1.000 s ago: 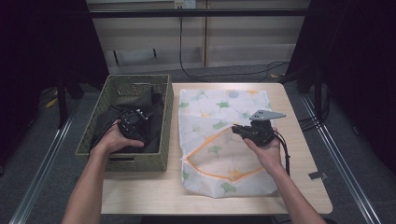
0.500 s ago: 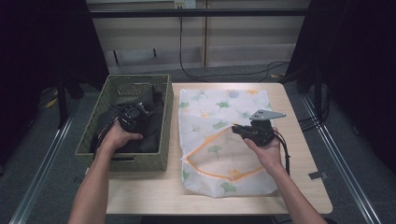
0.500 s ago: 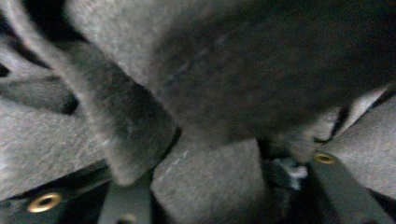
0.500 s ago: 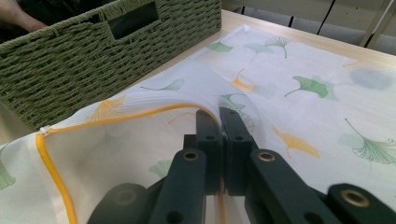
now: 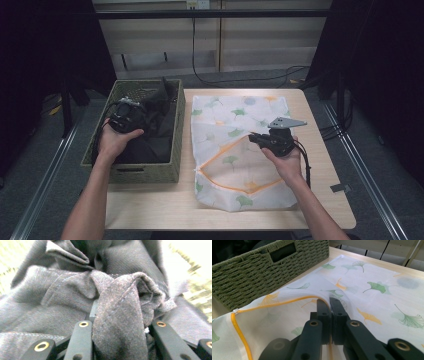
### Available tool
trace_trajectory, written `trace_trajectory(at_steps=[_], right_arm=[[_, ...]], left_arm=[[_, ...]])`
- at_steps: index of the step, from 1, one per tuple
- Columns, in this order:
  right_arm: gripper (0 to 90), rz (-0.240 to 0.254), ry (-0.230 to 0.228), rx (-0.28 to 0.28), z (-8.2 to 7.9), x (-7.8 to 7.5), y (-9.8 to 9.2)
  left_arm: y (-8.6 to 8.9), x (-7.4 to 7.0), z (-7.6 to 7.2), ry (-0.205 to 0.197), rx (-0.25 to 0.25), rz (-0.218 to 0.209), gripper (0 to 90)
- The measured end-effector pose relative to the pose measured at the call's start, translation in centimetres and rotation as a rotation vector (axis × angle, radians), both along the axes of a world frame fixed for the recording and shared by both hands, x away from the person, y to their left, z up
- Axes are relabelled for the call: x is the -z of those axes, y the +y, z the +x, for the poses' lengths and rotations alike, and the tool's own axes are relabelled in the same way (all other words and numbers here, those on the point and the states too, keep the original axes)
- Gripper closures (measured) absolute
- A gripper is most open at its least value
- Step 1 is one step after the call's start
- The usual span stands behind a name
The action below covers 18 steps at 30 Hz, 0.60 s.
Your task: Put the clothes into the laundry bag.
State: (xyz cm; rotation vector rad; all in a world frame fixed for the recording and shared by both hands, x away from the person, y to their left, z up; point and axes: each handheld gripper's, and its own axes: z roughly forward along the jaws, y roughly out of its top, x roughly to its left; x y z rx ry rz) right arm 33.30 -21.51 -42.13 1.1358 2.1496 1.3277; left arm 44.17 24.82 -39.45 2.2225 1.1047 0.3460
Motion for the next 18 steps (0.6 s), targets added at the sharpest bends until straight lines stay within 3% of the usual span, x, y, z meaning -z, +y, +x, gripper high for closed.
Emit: trace_trajectory(at_steps=[5, 11, 13, 16, 18], right_arm=[[87.9, -0.001, 0.001, 0.001, 0.1, 0.0, 0.0], [87.6, 0.002, 0.004, 0.005, 0.2, 0.1, 0.1], [87.6, 0.001, 0.004, 0.004, 0.2, 0.1, 0.1], [87.6, 0.000, 0.003, -0.002, 0.1, 0.0, 0.2], [87.6, -0.001, -0.002, -0.002, 0.0, -0.1, 0.1]], left_arm=[[0.3, -1.4, -1.6, -0.060, 0.029, -0.070, 67.1], [-2.5, -3.1, -3.2, -0.119, 0.153, -0.063, 66.8], [-3.2, -3.2, -2.9, -0.108, 0.163, -0.010, 66.5], [-2.8, -2.1, -2.0, -0.042, 0.167, 0.003, 63.4], [-2.3, -0.9, -1.9, -0.024, 0.141, 0.027, 58.2]])
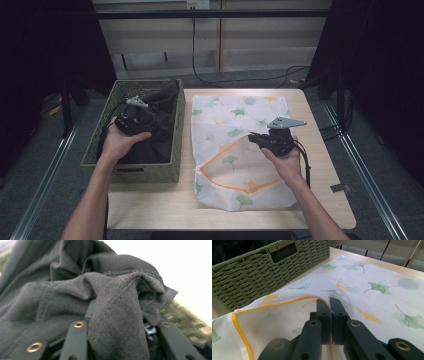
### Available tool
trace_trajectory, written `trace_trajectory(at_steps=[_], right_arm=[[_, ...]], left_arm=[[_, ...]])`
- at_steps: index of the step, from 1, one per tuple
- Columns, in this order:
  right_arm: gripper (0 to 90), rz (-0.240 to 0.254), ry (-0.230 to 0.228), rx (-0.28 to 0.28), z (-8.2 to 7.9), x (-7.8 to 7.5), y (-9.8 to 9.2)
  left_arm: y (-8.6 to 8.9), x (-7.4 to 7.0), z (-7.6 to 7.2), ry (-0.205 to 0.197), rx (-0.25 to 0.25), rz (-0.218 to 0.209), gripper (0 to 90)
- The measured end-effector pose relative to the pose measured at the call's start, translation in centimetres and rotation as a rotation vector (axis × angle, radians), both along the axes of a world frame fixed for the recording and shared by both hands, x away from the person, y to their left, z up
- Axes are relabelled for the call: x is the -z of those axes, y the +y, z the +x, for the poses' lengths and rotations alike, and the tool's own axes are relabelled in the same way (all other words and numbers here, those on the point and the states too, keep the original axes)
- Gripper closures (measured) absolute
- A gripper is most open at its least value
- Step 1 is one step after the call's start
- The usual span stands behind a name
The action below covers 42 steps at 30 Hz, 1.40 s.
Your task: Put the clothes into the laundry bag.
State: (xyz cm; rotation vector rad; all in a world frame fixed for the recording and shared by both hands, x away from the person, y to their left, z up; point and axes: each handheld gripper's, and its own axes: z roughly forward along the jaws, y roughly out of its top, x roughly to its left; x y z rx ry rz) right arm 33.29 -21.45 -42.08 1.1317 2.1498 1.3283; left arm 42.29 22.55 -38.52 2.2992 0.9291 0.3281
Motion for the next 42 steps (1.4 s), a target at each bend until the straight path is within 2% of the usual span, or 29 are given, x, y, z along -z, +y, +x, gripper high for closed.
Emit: trace_trajectory(at_steps=[1, 3, 5, 6, 7, 8, 9, 11, 12, 14, 15, 16, 17, 19, 21, 25, 27, 28, 29, 30, 31, 34, 35, 36, 38, 39, 40, 41, 42], right_arm=[[87.6, 0.003, 0.003, 0.003, 0.0, 0.0, -0.1], [87.6, 0.006, 0.004, 0.005, 0.0, 0.1, -0.2], [87.5, 0.004, 0.004, 0.004, 0.0, 0.1, -0.2], [87.5, 0.004, 0.004, 0.004, 0.0, 0.1, -0.2], [87.5, 0.003, 0.006, 0.006, 0.0, 0.1, -0.2], [87.5, 0.002, 0.005, 0.006, 0.1, 0.1, -0.1], [87.5, 0.003, 0.005, 0.007, 0.1, 0.1, -0.1], [87.2, 0.001, 0.008, 0.001, 0.0, 0.1, 0.0], [87.2, 0.001, 0.008, 0.001, 0.0, 0.1, 0.0], [86.9, 0.001, 0.012, 0.000, 0.2, 0.2, 0.0], [86.7, -0.001, 0.013, -0.004, 0.1, 0.2, 0.0], [86.6, -0.002, 0.012, -0.005, 0.0, 0.2, 0.0], [86.5, 0.000, 0.012, -0.007, 0.0, 0.2, 0.0], [86.5, 0.000, 0.013, -0.003, 0.0, 0.2, -0.1], [86.4, 0.002, 0.011, -0.003, 0.0, 0.2, -0.2], [86.4, 0.000, 0.011, -0.003, 0.0, 0.2, -0.2], [86.4, -0.001, 0.015, -0.004, 0.1, 0.3, -0.2], [86.4, -0.003, 0.016, -0.004, 0.1, 0.3, -0.1], [86.4, -0.004, 0.020, -0.006, 0.1, 0.4, 0.1], [86.4, -0.004, 0.020, -0.006, 0.1, 0.4, 0.1], [86.4, -0.006, 0.022, -0.012, 0.1, 0.4, 0.2], [86.5, -0.008, 0.022, -0.010, 0.2, 0.5, 0.1], [86.5, -0.007, 0.022, -0.009, 0.2, 0.5, 0.1], [86.5, -0.007, 0.022, -0.009, 0.2, 0.5, 0.1], [86.4, -0.006, 0.023, -0.012, 0.2, 0.4, 0.0], [86.4, -0.006, 0.021, -0.012, 0.1, 0.4, 0.0], [86.4, -0.006, 0.021, -0.012, 0.1, 0.4, 0.0], [86.4, -0.009, 0.020, -0.015, 0.1, 0.4, -0.1], [86.4, -0.009, 0.021, -0.015, 0.1, 0.4, -0.1]], left_arm=[[0.2, 0.7, 0.1, 0.018, -0.024, -0.031, 53.7], [0.7, 1.4, 0.1, 0.037, -0.049, -0.028, 42.1], [1.0, 1.6, 0.3, 0.052, -0.040, 0.000, 27.2], [0.8, 1.7, 0.3, 0.059, -0.049, -0.015, 18.0], [0.9, 1.4, 0.3, 0.046, -0.031, 0.009, 14.4], [0.8, 1.4, 0.0, 0.037, -0.038, -0.016, 13.0], [0.9, 1.1, 0.0, 0.038, -0.008, 0.003, 9.1], [0.4, 1.6, -0.2, 0.078, 0.024, -0.013, 3.4], [-0.1, 1.9, 0.0, 0.111, 0.078, 0.057, 3.4], [-1.2, 2.9, 0.0, 0.103, 0.054, 0.142, 1.5], [-1.4, 3.6, 0.3, 0.125, 0.054, 0.157, 0.1], [-1.4, 3.6, 0.3, 0.125, 0.054, 0.157, 1.1], [-1.1, 4.0, 0.6, 0.104, 0.022, 0.181, 2.7], [-0.8, 4.1, 0.9, 0.109, 0.006, 0.201, 2.8], [-0.3, 4.3, 1.1, 0.092, -0.057, 0.228, 2.9], [1.0, 3.9, 1.5, 0.053, -0.111, 0.239, 3.2], [1.5, 4.1, 1.8, 0.008, -0.135, 0.255, 0.5], [1.7, 4.3, 2.0, 0.009, -0.147, 0.259, 0.8], [1.9, 4.7, 2.3, 0.029, -0.142, 0.249, 0.1], [2.1, 5.2, 2.6, 0.073, -0.123, 0.235, 0.1], [2.2, 5.7, 2.8, 0.105, -0.119, 0.252, 0.0], [2.0, 6.9, 3.1, 0.143, -0.104, 0.259, 0.0], [2.0, 7.3, 3.4, 0.203, -0.093, 0.253, 0.0], [2.0, 7.3, 3.4, 0.203, -0.093, 0.253, 0.0], [2.0, 7.8, 3.7, 0.255, -0.103, 0.223, 0.0], [2.1, 8.1, 3.8, 0.259, -0.103, 0.213, 0.0], [2.1, 8.1, 4.1, 0.277, -0.083, 0.230, 0.0], [1.9, 8.4, 4.0, 0.282, -0.107, 0.206, 0.0], [1.9, 8.4, 4.1, 0.301, -0.095, 0.217, 0.0]])
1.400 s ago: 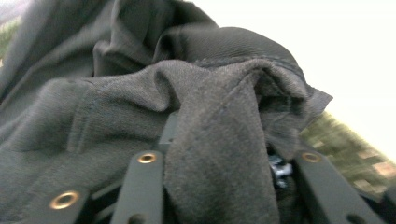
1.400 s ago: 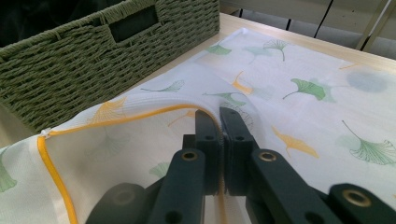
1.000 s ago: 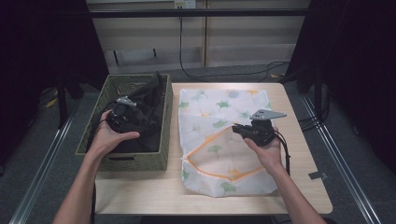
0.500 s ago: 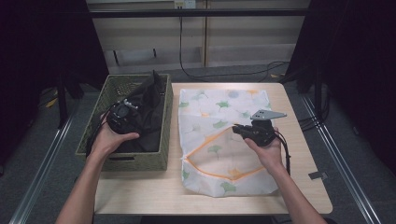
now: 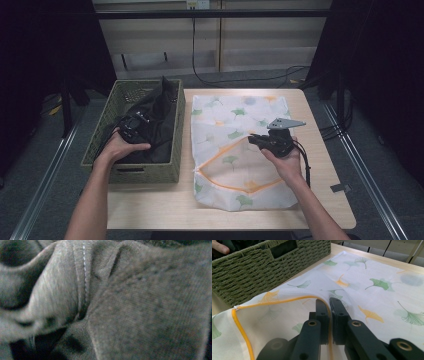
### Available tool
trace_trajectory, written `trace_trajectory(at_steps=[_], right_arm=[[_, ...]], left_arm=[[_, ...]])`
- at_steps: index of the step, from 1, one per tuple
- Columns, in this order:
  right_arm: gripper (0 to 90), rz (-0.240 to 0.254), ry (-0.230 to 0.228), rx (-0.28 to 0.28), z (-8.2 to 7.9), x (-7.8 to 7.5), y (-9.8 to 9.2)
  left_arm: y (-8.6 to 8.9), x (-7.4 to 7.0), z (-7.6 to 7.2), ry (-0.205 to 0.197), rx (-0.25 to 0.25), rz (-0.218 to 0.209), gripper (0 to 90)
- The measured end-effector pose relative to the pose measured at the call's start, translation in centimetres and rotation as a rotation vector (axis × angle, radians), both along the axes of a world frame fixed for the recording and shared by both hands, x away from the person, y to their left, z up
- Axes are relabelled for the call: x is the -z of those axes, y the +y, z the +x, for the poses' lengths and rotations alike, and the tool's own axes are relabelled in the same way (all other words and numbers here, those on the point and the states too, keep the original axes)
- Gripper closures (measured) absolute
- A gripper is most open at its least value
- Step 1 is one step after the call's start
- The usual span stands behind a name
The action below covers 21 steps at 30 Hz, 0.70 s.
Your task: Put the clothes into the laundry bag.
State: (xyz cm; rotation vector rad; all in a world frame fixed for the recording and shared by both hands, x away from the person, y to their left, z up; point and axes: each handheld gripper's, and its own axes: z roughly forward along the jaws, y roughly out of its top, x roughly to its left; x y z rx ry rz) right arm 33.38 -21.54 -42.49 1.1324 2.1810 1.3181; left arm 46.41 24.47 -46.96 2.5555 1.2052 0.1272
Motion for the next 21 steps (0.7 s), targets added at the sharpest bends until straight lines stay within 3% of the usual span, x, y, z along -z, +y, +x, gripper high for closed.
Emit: trace_trajectory(at_steps=[2, 3, 4, 5, 9, 13, 14, 16, 17, 18, 19, 21], right_arm=[[86.3, 0.003, 0.004, 0.002, 0.0, 0.0, 0.0], [86.4, 0.002, 0.005, 0.003, 0.0, 0.1, 0.0], [86.3, 0.002, 0.006, 0.002, 0.0, 0.1, 0.0], [86.4, 0.002, 0.006, -0.001, 0.1, 0.2, 0.1], [86.3, -0.004, 0.008, -0.002, 0.3, 0.3, 0.1], [85.9, -0.004, 0.011, -0.001, 0.2, 0.3, 0.2], [85.9, -0.004, 0.011, -0.001, 0.2, 0.3, 0.2], [85.8, -0.005, 0.009, -0.003, 0.2, 0.3, 0.2], [85.8, -0.004, 0.011, -0.003, 0.2, 0.3, 0.2], [85.8, -0.004, 0.011, -0.003, 0.2, 0.3, 0.2], [85.8, -0.008, 0.011, -0.008, 0.3, 0.4, 0.2], [85.8, -0.012, 0.011, -0.010, 0.3, 0.4, 0.2]], left_arm=[[0.1, 0.1, 0.2, -0.009, 0.017, 0.002, 0.0], [0.1, 0.4, 0.2, -0.017, 0.002, -0.027, 0.0], [0.2, 0.4, 0.4, -0.008, 0.022, -0.024, 0.0], [0.1, 0.5, 0.4, -0.015, 0.000, -0.040, 0.0], [0.0, 0.5, 0.6, 0.011, 0.017, -0.020, 0.0], [-1.5, 0.5, 0.9, 0.049, 0.017, 0.111, 4.9], [-1.8, 0.3, 0.9, 0.051, 0.016, 0.120, 4.9], [-1.9, -0.1, 0.8, 0.040, 0.025, 0.123, 12.0], [-1.7, -0.3, 0.7, 0.027, 0.016, 0.104, 28.1], [-1.8, -0.3, 0.7, 0.024, 0.010, 0.097, 28.1], [-1.9, -0.5, 0.6, 0.023, 0.030, 0.099, 38.1], [-1.9, -0.6, 0.6, 0.011, 0.014, 0.089, 50.5]])
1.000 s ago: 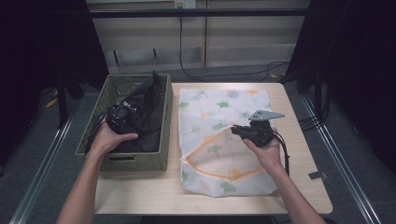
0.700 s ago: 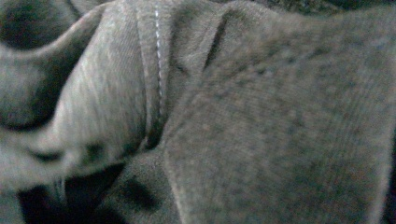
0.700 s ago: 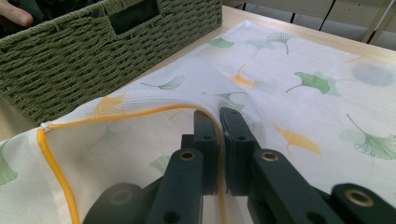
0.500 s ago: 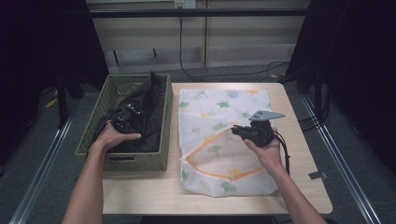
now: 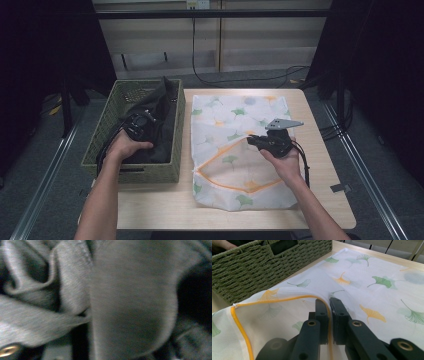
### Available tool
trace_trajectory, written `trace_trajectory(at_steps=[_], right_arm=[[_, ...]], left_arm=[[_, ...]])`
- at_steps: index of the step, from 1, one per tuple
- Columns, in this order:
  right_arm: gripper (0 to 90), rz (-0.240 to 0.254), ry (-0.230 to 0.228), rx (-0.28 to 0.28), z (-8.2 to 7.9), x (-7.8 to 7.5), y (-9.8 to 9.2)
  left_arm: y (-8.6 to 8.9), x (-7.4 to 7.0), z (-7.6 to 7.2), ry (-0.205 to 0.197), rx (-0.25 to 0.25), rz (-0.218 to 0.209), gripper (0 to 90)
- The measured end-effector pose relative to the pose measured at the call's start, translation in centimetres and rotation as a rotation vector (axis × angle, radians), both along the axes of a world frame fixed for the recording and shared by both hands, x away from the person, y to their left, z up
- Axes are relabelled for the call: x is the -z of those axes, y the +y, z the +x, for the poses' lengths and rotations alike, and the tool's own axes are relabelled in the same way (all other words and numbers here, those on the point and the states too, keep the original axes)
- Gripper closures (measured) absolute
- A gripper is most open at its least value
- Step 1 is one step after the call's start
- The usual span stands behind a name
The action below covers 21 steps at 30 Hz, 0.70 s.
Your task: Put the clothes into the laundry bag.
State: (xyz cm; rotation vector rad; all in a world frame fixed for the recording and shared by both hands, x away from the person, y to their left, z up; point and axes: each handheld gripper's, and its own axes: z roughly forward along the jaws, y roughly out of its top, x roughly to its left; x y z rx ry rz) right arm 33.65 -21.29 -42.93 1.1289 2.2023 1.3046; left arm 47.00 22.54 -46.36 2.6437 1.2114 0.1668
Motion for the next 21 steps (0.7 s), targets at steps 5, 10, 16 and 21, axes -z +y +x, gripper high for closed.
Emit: trace_trajectory(at_steps=[5, 10, 16, 21], right_arm=[[85.5, 0.003, -0.003, 0.001, 0.0, -0.1, 0.1], [85.8, 0.003, -0.009, 0.008, -0.1, -0.3, 0.0], [86.2, 0.003, -0.009, 0.011, -0.1, -0.3, 0.0], [86.2, -0.003, -0.010, 0.005, -0.1, -0.3, 0.2]], left_arm=[[-0.2, -0.5, -0.2, -0.019, 0.003, 0.003, 68.4], [0.9, -2.4, -0.7, -0.123, -0.033, -0.094, 71.9], [2.7, -4.4, -2.0, -0.243, -0.089, -0.246, 72.1], [3.6, -6.2, -3.6, -0.359, -0.094, -0.328, 72.7]])
